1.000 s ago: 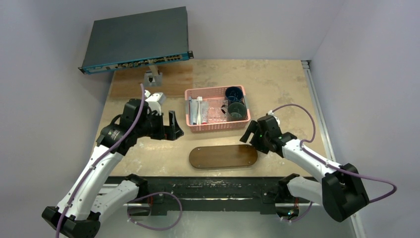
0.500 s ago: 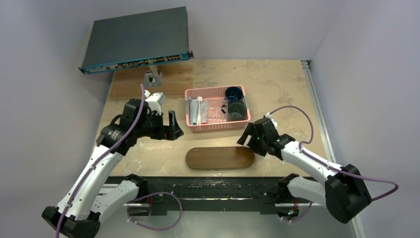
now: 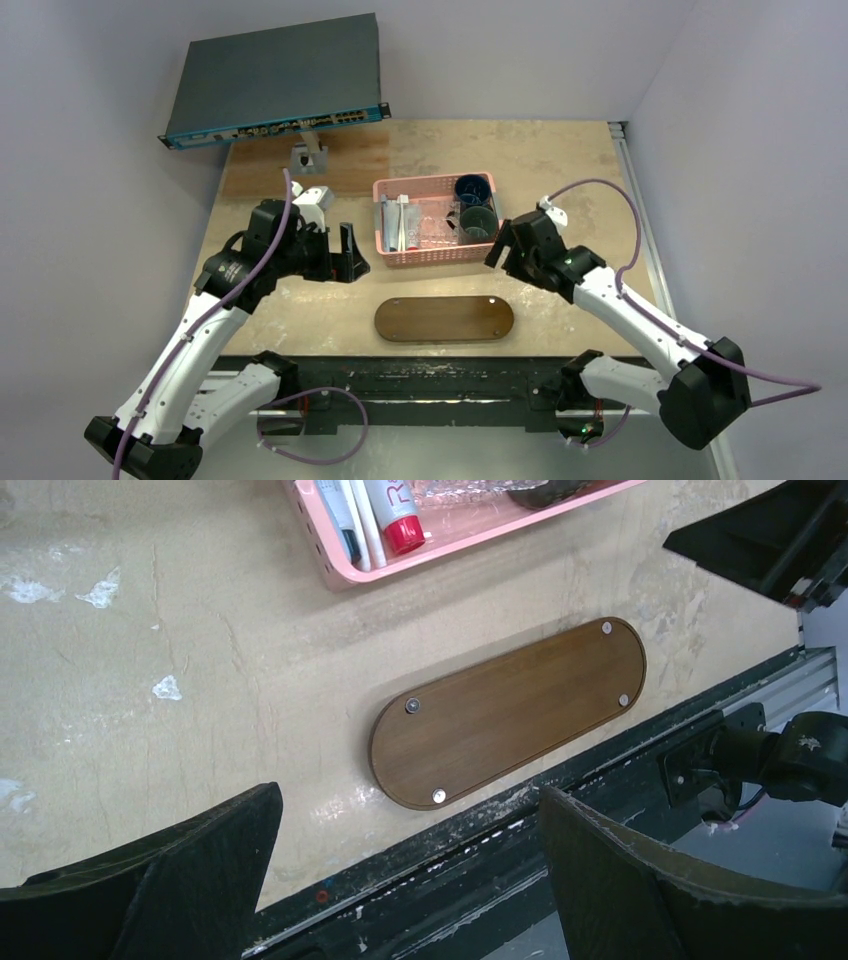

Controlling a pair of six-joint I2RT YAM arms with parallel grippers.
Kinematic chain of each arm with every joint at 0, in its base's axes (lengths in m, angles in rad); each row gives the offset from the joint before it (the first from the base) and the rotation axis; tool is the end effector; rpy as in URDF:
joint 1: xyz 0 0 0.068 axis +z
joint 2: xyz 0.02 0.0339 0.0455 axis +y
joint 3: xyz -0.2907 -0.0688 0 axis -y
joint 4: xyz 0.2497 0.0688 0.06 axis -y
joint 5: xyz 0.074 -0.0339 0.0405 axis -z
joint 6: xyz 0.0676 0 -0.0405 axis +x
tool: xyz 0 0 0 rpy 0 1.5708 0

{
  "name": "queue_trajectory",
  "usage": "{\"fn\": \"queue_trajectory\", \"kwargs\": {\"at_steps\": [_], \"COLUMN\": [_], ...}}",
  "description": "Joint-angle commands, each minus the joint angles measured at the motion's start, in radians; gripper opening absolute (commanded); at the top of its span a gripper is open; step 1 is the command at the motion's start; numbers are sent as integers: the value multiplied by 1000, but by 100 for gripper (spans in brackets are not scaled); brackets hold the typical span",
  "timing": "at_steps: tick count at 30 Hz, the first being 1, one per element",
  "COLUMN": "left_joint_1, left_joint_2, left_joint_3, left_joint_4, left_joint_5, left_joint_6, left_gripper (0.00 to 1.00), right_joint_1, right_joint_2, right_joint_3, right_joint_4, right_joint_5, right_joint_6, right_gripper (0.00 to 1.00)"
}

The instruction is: Prepare toiletry sets of a toothbrush and toothpaste on the tray

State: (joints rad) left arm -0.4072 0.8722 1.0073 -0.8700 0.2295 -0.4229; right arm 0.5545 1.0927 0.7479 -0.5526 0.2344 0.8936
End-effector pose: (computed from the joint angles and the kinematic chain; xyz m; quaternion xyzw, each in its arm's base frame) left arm 0.1556 -0.0839 0.3354 0.0393 0.9083 -0.2583 0.3268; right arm 0.2027 0.1071 0.2344 0.1962 0.9174 0.1347 0.3189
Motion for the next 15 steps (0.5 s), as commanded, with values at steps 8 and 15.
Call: {"fn": "queue_trajectory", "kwargs": {"at_steps": [8,15], "left_joint_1": [-2,-2], "left_joint_2": [2,-6], "left_joint_3": [1,1], "left_joint_4": [13,10], "left_joint_5": [-39,-49], "left_joint_6": [24,39], "left_gripper": [100,100], "right_joint_1": [2,4], "right_joint_2": [120,209], "right_joint_3": [325,427], "right_joint_4": [-53,-22], "right_joint_5": [131,90], "right_joint_6": [-246,-381], "right_gripper": [84,75]}}
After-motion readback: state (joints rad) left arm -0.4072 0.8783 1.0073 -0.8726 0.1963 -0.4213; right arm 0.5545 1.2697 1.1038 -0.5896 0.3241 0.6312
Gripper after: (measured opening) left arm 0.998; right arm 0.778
